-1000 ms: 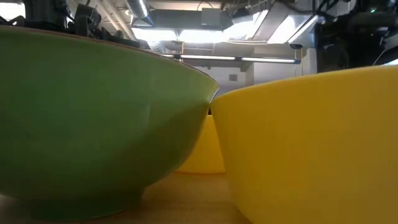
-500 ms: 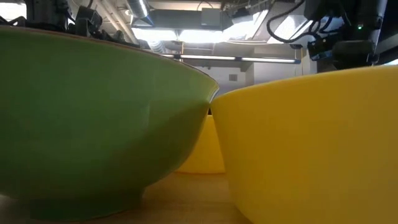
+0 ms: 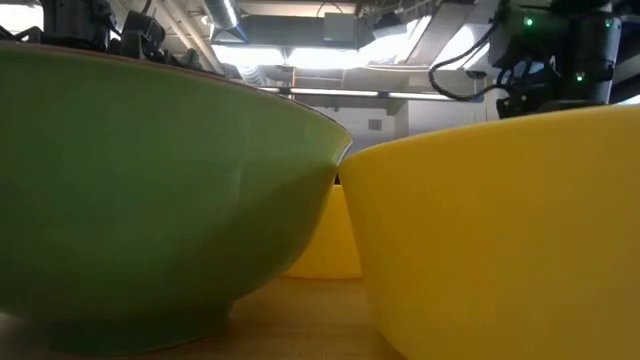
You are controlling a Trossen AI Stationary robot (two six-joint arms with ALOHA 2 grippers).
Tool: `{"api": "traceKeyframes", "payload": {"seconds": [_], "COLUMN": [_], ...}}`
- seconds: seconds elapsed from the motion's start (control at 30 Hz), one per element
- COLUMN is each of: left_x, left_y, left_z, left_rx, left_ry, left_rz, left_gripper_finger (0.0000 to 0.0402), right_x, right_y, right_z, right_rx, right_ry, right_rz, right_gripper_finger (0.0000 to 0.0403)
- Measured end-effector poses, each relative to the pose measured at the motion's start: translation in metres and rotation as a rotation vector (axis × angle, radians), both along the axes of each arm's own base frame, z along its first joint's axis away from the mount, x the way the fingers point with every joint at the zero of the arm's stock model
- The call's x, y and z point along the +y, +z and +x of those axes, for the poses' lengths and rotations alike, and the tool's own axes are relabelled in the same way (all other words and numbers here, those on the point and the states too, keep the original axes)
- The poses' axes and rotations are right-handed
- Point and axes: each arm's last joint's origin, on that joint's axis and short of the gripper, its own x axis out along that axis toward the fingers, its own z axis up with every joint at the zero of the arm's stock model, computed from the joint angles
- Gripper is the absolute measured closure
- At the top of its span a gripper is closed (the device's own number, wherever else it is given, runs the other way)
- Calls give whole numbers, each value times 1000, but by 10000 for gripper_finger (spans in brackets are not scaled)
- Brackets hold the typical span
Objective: Pick & Place Mini bowls
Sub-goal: Put the blue bowl on the shelf
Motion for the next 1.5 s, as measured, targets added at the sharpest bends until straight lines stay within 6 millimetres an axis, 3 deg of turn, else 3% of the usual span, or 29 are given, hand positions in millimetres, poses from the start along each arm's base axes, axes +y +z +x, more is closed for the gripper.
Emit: {"api": "traceKeyframes", "payload": {"seconds": [0.33, 0.6, 0.87, 1.17, 1.3, 1.5], "left_x": [0, 0, 0, 0, 1, 2], "left_y": [0, 0, 0, 0, 0, 0], "left_z": [0, 0, 0, 0, 0, 0], "left_rx": [0, 0, 0, 0, -2, 2], "left_ry": [1, 2, 2, 11, 48, 77], "left_rz": [0, 0, 0, -1, -5, -10], "left_gripper_finger": [396, 399, 392, 400, 394, 393], "right_x": [-6, -7, -7, -7, -8, -8], "right_y": [-23, -26, -25, -23, -19, 7], "right_z": [-6, -4, -3, -1, -2, 4], "right_rx": [17, -11, -24, -50, -41, -103], "right_ry": [-20, -18, -22, -4, -10, 47], "right_rz": [-4, -6, -6, 10, -11, -42], "right_gripper_finger": [148, 159, 238, 380, 381, 392]}}
